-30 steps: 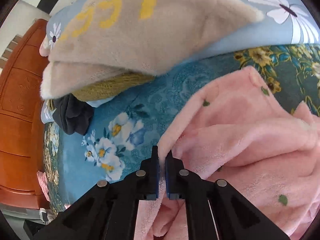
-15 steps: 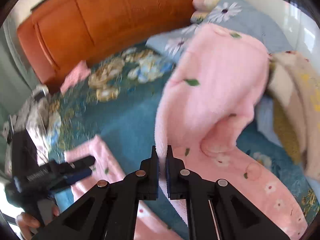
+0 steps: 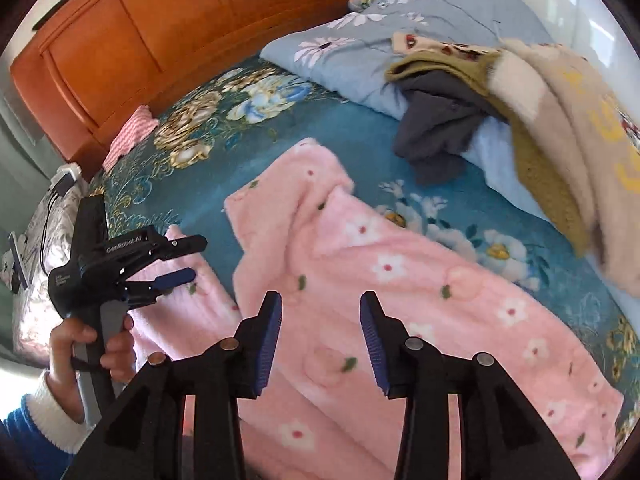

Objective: Fold clothes

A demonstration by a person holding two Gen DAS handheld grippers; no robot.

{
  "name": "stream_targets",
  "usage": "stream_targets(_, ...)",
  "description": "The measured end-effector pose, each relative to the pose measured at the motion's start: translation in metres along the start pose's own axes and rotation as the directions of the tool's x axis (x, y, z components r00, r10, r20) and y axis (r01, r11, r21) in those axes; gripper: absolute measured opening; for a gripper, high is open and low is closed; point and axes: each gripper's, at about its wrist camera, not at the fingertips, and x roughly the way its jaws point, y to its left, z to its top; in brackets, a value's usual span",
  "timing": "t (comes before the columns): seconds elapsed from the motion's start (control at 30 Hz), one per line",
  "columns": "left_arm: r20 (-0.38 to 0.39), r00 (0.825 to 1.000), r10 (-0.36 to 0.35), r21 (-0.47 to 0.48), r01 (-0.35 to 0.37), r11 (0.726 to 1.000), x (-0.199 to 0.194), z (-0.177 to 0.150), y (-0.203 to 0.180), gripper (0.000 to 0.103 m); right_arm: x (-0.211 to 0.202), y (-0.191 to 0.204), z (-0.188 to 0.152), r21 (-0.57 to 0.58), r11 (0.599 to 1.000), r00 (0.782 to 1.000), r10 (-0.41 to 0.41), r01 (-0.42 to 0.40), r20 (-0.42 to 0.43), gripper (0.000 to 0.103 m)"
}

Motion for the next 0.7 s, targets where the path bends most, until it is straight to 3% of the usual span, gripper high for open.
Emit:
stream_targets(0.1,0.019,0.998,0.059,0.070,-0.060,0.996,0.013,0.020,-0.015,0.070,-0.029,-0.043,-0.032,0.103,0.993,0.998,-0.060,0.058,0.012,0.042)
stream_targets(0.17,0.034,0.990,0.135,0.155,-0.139,0.978,0.024,0.030,-0.030,0.070,-0.048,-0.070,-0.054,0.174,0.979,0.994,-0.105,0.102,0.010,0.042)
stream_targets(0.27,0.047,0.980,0.195,0.231,-0.201,0.952,0.037,0.034,-0.044,0.063,-0.074,-0.105,-0.084,0.294,0.945,0.989,-0.148,0.142,-0.002,0.042)
stream_targets(0.3,0.050,0.978,0.203,0.253,-0.209,0.944,0.040,0.034,-0.048,0.046,-0.082,-0.115,-0.094,0.331,0.931,0.987,-0.159,0.151,-0.003,0.042)
stream_targets(0.33,0.053,0.976,0.212,0.276,-0.218,0.936,0.043,0.034,-0.052,0.015,-0.089,-0.123,-0.103,0.364,0.918,0.986,-0.168,0.158,-0.004,0.042)
stream_targets(0.37,0.050,0.971,0.233,0.305,-0.237,0.922,0.047,0.034,-0.057,0.008,-0.094,-0.131,-0.112,0.394,0.904,0.984,-0.176,0.165,-0.007,0.042)
stream_targets(0.5,0.161,0.959,0.234,0.459,-0.283,0.842,0.036,0.033,-0.085,0.007,-0.107,-0.158,-0.139,0.478,0.859,0.980,-0.196,0.183,-0.024,0.042)
stream_targets(0.6,0.275,0.934,0.229,0.448,-0.335,0.829,0.007,0.049,-0.088,0.006,-0.112,-0.176,-0.149,0.508,0.839,0.977,-0.210,0.192,-0.021,0.042)
stream_targets(0.63,0.268,0.934,0.238,0.427,-0.336,0.840,0.005,0.056,-0.083,0.006,-0.113,-0.184,-0.151,0.516,0.834,0.976,-0.218,0.194,-0.014,0.042)
stream_targets(0.7,0.262,0.925,0.276,0.413,-0.366,0.834,0.006,0.065,-0.076,0.006,-0.115,-0.203,-0.150,0.529,0.822,0.968,-0.249,0.211,0.001,0.042)
